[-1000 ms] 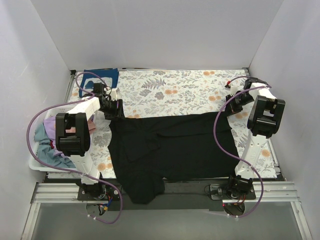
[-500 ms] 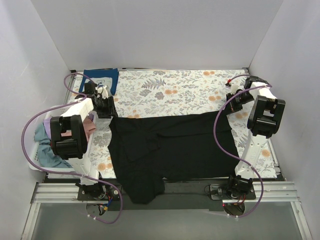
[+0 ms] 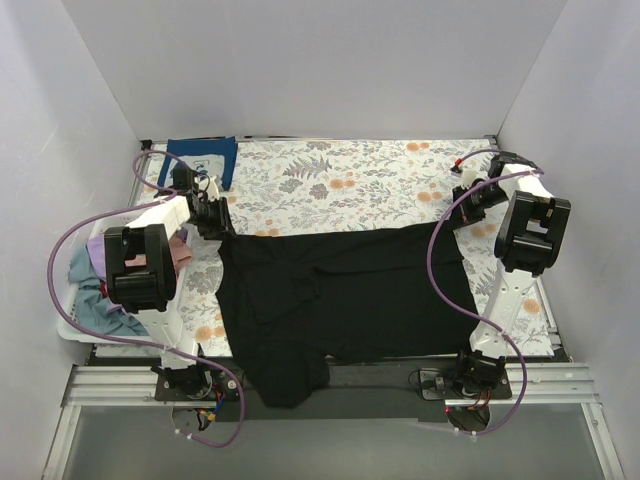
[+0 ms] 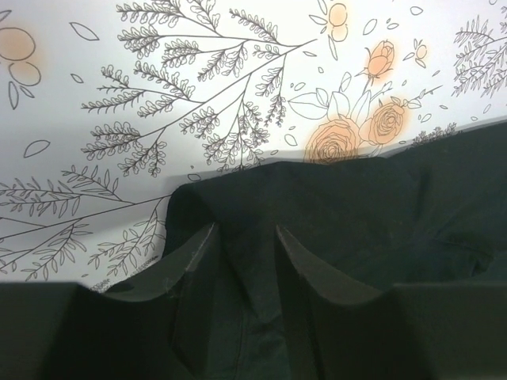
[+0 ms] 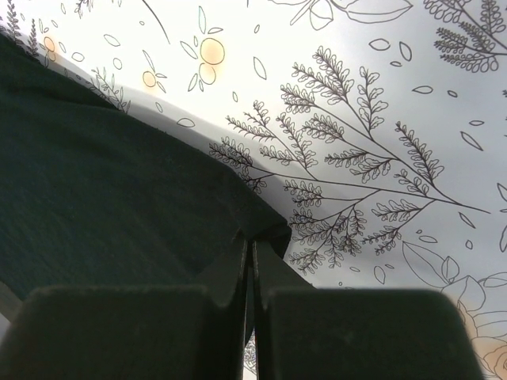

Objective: Fold and stack the t-shirts
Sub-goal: Fold the tshirt

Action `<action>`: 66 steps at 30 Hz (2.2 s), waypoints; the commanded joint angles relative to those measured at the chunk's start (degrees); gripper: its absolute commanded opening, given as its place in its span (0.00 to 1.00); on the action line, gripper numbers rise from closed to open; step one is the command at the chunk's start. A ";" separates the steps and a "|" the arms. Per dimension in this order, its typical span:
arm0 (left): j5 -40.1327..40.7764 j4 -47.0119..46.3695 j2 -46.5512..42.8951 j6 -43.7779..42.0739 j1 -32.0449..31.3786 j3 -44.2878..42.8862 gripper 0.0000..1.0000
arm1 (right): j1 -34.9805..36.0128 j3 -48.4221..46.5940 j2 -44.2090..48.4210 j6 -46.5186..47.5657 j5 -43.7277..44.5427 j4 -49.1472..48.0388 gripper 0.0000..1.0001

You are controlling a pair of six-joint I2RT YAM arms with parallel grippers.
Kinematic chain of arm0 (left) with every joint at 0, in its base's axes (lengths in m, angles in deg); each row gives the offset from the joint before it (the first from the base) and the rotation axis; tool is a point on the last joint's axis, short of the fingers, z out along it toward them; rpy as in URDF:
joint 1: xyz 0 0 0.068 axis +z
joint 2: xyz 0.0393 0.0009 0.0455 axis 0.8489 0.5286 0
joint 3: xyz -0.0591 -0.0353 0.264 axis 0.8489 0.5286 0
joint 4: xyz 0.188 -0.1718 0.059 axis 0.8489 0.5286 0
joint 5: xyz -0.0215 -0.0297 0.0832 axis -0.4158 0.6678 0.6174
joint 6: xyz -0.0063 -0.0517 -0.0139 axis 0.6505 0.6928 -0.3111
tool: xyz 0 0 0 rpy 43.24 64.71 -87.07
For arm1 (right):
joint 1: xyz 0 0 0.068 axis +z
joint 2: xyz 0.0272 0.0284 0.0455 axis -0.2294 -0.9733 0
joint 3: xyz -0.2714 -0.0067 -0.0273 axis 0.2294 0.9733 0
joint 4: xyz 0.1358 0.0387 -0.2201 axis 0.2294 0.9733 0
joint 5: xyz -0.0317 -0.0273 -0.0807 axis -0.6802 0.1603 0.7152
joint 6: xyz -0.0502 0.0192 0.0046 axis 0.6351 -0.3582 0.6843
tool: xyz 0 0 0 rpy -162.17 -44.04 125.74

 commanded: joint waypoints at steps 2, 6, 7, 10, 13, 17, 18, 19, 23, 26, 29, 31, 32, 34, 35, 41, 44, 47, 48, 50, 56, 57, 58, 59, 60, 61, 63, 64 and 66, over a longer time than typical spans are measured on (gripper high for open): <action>-2.45 0.06 1.14 1.11 -0.04 -0.03 0.26 | -0.01 -2.76 1.03 -0.24 -1.49 0.15 0.01; -1.66 -0.29 0.70 1.28 0.14 -0.03 0.16 | -0.01 -3.37 0.86 -0.68 -1.50 0.15 0.01; -1.31 -0.12 0.87 1.46 0.40 -0.38 0.15 | -0.01 -3.64 0.77 -0.59 -1.41 0.06 0.01; -0.96 0.49 2.10 2.16 1.28 -1.35 0.25 | -0.01 -3.99 0.50 -0.77 -1.67 0.06 0.01; -1.48 0.15 2.63 3.04 1.55 -1.52 0.36 | -0.01 -3.90 0.41 -0.77 -2.02 0.15 0.01; -4.29 -1.08 3.60 3.39 1.72 -1.88 0.26 | -0.01 -4.08 -0.02 -1.03 -2.29 0.06 0.01; -4.47 -1.43 3.25 3.74 2.07 -1.96 0.11 | -0.01 -4.25 -0.11 -1.38 -2.11 -0.20 0.01; -4.65 -1.44 2.64 3.92 2.86 -2.14 0.06 | -0.27 -4.43 -0.03 -1.47 -2.03 -0.20 0.01; -2.98 -2.58 -1.41 3.75 6.37 -1.62 0.00 | -2.82 -6.01 0.59 -2.70 -1.94 -1.60 0.01; -2.89 -3.11 -0.54 3.74 6.64 -1.00 0.00 | -2.91 -6.54 -0.46 -4.01 -2.20 -2.39 0.01; -1.93 -4.95 -0.97 4.27 6.56 0.58 0.00 | -2.83 -5.92 -0.38 -4.98 -2.11 -4.07 0.01; -1.49 -5.56 -0.18 4.19 6.47 0.50 0.00 | -2.83 -4.96 -0.46 -5.86 -1.50 -6.08 0.01; -1.83 -5.83 0.17 4.27 6.56 0.41 0.00 | -2.91 -4.78 -0.73 -6.12 -1.24 -6.61 0.01; -2.89 -6.01 2.36 4.53 6.47 -0.64 0.00 | -2.83 -4.87 -1.25 -7.00 -0.62 -8.02 0.01; -3.33 -5.92 3.06 4.88 6.29 -2.30 0.00 | -2.83 -5.04 -1.86 -7.44 -0.27 -8.55 0.01; -1.14 -6.45 8.69 4.89 2.25 -8.63 0.00 | -2.83 -5.84 -3.45 -9.82 2.19 -12.59 0.01; 0.62 -6.54 12.64 5.41 1.64 -12.94 0.00 | -2.83 -6.27 -4.15 -10.87 3.77 -14.52 0.01; 2.38 -6.45 16.41 5.77 1.72 -17.68 0.00 | -2.65 -8.11 -5.38 -11.40 5.53 -15.75 0.01; 2.55 -6.36 17.21 5.42 1.72 -18.74 0.00 | -2.65 -9.08 -6.00 -11.49 5.80 -15.67 0.01; 1.33 -5.14 18.10 4.63 1.72 -21.99 0.04 | -2.47 -11.81 -6.88 -11.67 6.24 -14.44 0.05; -5.17 -2.94 10.47 -2.49 1.64 -21.66 0.48 | -2.47 -8.57 1.10 -4.65 5.09 -10.23 0.52; -5.79 -2.24 7.50 -3.63 1.72 -21.13 0.49 | -2.47 -6.99 2.42 -3.50 5.18 -8.57 0.55; -6.05 -0.75 5.99 -5.55 1.72 -20.43 0.50 | -2.39 -5.76 5.39 -0.79 5.79 -7.85 0.55; -7.54 -0.04 4.49 -6.88 1.72 -18.42 0.51 | -2.47 -4.44 6.99 0.54 6.15 -7.33 0.55; -8.42 0.75 1.17 -8.37 1.64 -17.18 0.51 | -2.47 -1.82 8.48 1.77 6.58 -6.19 0.55; -9.39 2.59 -0.34 -9.78 1.63 -15.78 0.52 | -2.47 -0.49 10.07 3.35 7.02 -5.48 0.55; -15.35 5.49 -3.51 -16.36 1.55 -11.91 0.53 | -2.30 1.89 14.11 8.09 6.50 -2.59 0.53; -18.07 9.51 -6.48 -19.60 1.55 -10.59 0.53 | -2.21 3.81 16.47 9.76 5.72 0.65 0.52; -22.82 14.01 -9.22 -29.58 0.76 -5.78 0.54 | -1.69 6.63 19.12 15.65 4.92 4.79 0.52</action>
